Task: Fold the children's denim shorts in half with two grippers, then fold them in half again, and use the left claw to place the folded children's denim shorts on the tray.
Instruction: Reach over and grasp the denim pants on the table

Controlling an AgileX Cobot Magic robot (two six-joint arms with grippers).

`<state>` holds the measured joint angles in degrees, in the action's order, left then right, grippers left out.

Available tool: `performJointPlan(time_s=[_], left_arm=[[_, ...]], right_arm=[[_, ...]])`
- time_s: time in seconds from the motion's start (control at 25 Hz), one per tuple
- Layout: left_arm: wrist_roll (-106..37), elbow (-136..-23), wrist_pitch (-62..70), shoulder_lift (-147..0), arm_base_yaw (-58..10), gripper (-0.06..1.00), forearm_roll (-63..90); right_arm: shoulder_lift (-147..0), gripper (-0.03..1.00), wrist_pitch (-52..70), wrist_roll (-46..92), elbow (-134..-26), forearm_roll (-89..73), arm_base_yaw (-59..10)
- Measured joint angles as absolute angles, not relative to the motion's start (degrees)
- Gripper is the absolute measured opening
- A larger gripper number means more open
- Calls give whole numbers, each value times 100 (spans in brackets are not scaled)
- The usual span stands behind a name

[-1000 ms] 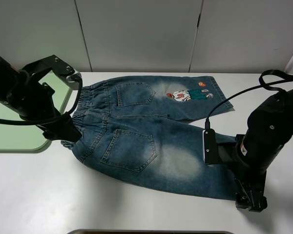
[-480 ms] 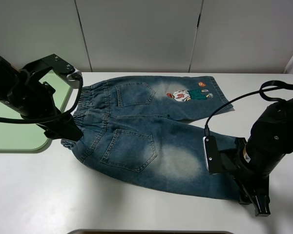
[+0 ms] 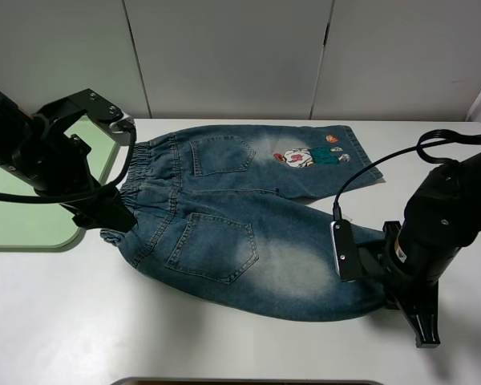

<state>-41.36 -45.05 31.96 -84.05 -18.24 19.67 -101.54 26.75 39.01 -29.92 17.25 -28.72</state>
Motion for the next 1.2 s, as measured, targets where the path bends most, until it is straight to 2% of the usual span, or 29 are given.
performJointPlan(time_s=[0.16, 0.32, 0.4, 0.64, 0.92, 1.2], left_arm=[[-4249, -4505, 3191, -8457, -1824, 90, 1971], [-4343, -4505, 3191, -8582, -1824, 89, 1971], [-4647, -4525, 3179, -9280, -1824, 87, 1966], [-4850, -4949, 3154, -10177, -1824, 85, 1586], [-4866, -5344, 3110, -10601, -1870, 81, 838], [-5133, -5375, 3079, -10830, -2222, 80, 55]], right_arm=[[-10172, 4, 2720, 3870, -3030, 1794, -2872], [-10172, 3, 2744, 3870, -3036, 1800, -2872], [-10172, 3, 2744, 3870, -3036, 1807, -2872], [-10172, 3, 2748, 3870, -3036, 1808, -2872], [-10172, 3, 2748, 3870, -3036, 1819, -2872], [-10172, 3, 2755, 3870, -3036, 1861, -2889]])
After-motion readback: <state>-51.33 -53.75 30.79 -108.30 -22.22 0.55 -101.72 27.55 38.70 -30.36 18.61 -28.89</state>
